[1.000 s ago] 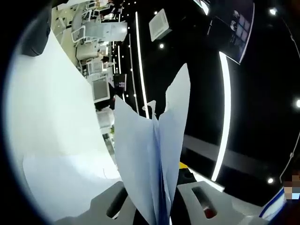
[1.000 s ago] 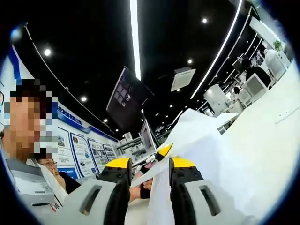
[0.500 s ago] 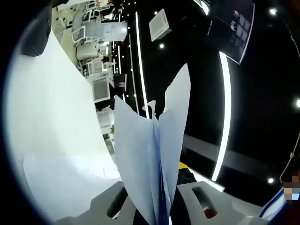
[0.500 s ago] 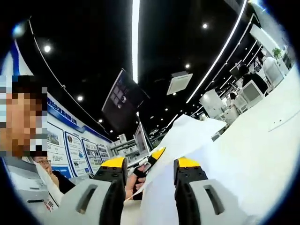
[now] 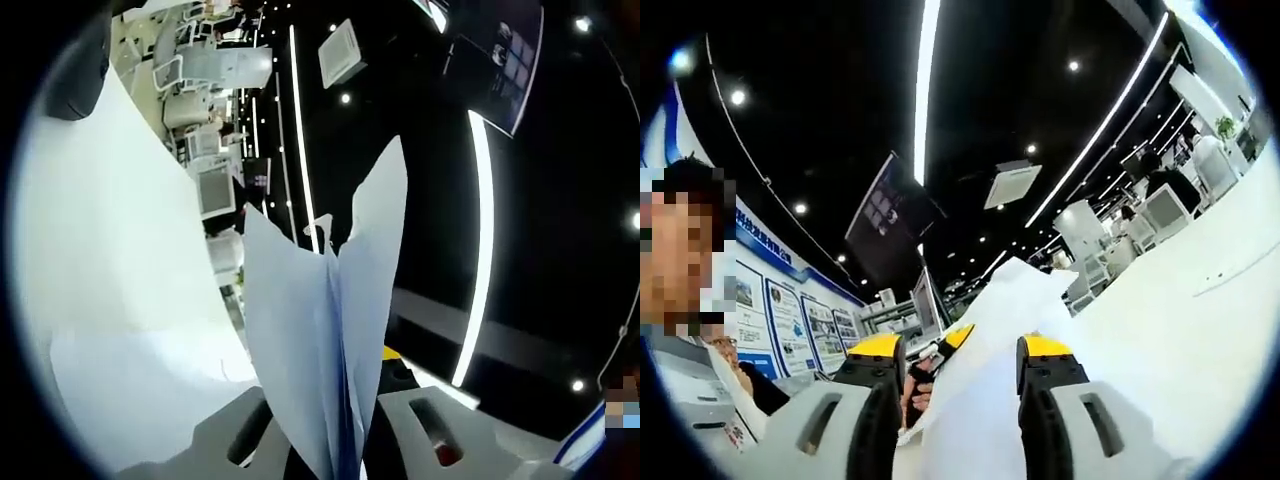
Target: Organize the stack of printing papers by aligning and flattening the scattered papers on the table
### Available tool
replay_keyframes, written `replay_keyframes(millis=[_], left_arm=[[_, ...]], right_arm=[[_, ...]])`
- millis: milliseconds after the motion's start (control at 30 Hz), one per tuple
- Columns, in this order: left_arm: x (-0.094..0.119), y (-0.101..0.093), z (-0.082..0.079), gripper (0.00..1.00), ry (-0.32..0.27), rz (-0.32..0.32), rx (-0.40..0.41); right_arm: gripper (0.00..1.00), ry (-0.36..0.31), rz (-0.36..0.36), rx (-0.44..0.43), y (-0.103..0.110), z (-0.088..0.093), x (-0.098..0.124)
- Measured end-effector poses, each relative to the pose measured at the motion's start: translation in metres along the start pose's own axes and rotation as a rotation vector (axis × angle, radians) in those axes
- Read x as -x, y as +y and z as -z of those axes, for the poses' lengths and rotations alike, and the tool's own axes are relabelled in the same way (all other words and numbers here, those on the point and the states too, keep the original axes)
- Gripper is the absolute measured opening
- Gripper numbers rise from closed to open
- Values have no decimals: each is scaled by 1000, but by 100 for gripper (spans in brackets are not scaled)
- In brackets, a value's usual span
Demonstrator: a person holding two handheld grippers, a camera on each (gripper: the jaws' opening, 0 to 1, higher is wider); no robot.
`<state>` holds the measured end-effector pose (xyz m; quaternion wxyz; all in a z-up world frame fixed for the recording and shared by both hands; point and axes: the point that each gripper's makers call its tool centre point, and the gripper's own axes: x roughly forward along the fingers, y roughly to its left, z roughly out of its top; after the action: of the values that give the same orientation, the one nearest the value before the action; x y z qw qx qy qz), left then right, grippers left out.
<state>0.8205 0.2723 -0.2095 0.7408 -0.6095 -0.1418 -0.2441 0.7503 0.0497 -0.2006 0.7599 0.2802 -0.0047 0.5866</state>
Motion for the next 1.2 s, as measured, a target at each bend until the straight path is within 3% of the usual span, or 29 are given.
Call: replay_keyframes(millis=[167, 367, 733, 933, 1200], left_arm=[[0, -1, 1, 6, 0, 1, 0], [1, -1, 1, 6, 1, 1, 0], [-1, 1, -1, 6, 1, 1, -2], [-1, 0, -1, 6, 1, 2, -2], [-1, 0, -2, 6, 0, 4, 1]], right_arm=[[50, -44, 54, 25, -12, -12, 9], [48, -79, 77, 15, -19, -26, 18], [47, -87, 117, 13, -31, -32, 27], [57, -106, 175, 46, -44, -39, 33], [59, -101, 207, 51, -51, -40, 38]])
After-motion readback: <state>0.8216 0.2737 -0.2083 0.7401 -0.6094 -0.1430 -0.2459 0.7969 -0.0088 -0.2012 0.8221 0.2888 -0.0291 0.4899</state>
